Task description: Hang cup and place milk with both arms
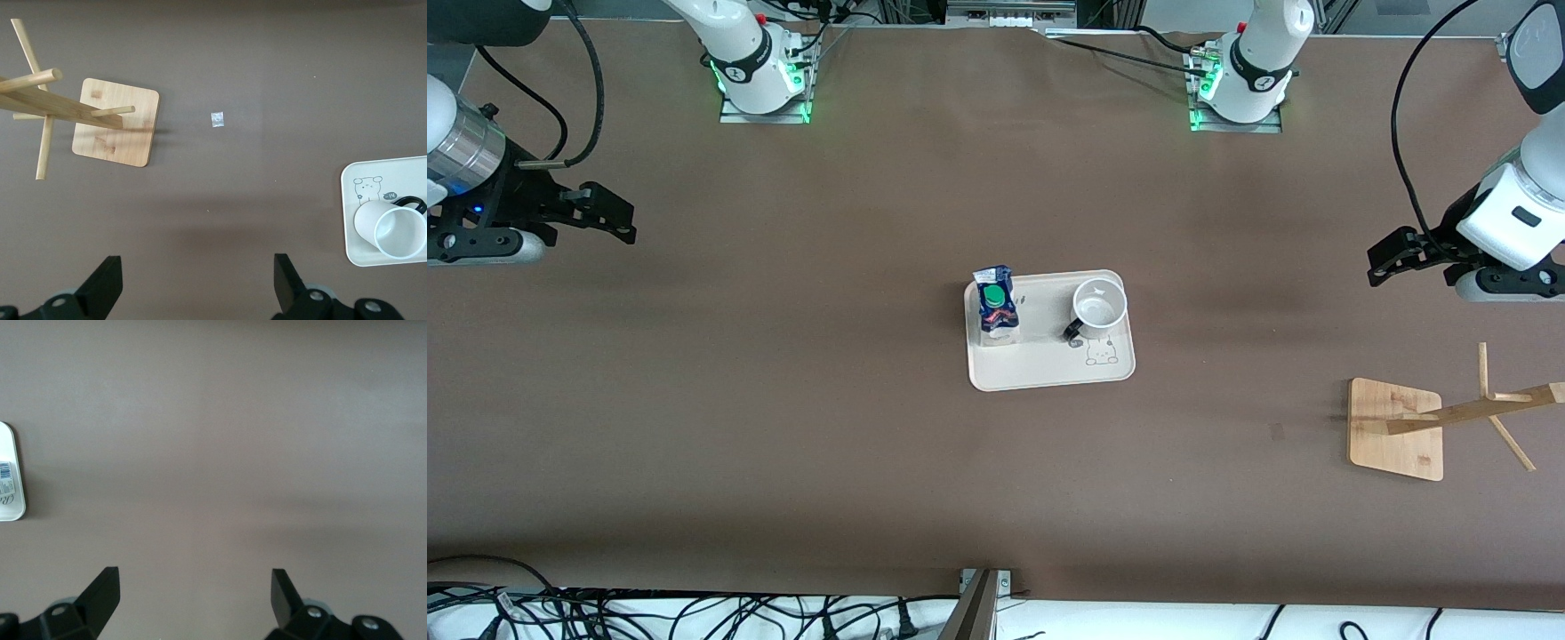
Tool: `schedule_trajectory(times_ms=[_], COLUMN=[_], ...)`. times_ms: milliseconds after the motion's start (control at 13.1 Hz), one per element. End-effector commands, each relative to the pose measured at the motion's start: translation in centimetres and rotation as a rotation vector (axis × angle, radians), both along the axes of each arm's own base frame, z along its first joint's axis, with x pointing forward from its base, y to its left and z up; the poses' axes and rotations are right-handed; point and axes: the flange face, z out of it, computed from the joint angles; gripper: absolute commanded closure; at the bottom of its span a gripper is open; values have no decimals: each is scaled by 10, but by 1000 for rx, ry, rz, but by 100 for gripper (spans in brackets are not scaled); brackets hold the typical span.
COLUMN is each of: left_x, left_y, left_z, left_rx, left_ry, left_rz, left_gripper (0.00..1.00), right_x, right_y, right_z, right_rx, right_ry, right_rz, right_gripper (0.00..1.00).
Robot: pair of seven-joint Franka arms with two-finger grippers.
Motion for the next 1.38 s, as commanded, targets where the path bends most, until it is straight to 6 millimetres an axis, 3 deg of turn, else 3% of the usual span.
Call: schedule_trajectory(times_ms=[0,688,1069,1146,1222,1299], left_x=[2,2,2,2,2,2], left_y=[1,-2,-2,-3,-3,-3], left_z=[5,4,4,4,4,4], left_rx=[-7,-8,-8,-8,-8,-8], left_ry=[2,2,2,2,2,2], left_rz=[-11,-10,-11,-13,-13,-13], left_gripper=[0,0,0,0,0,0], right_x=[0,3,0,0,5,1], right_y=[-1,4,14,26,28,30], right_z=[1,7,36,26,-2,-12], right_rx=[2,7,4,-2,-7,-9], right_ry=[3,-30,-81,-60,15,66], right_rz=[11,25,46,78,110,138], right_gripper=[0,0,0,0,0,0])
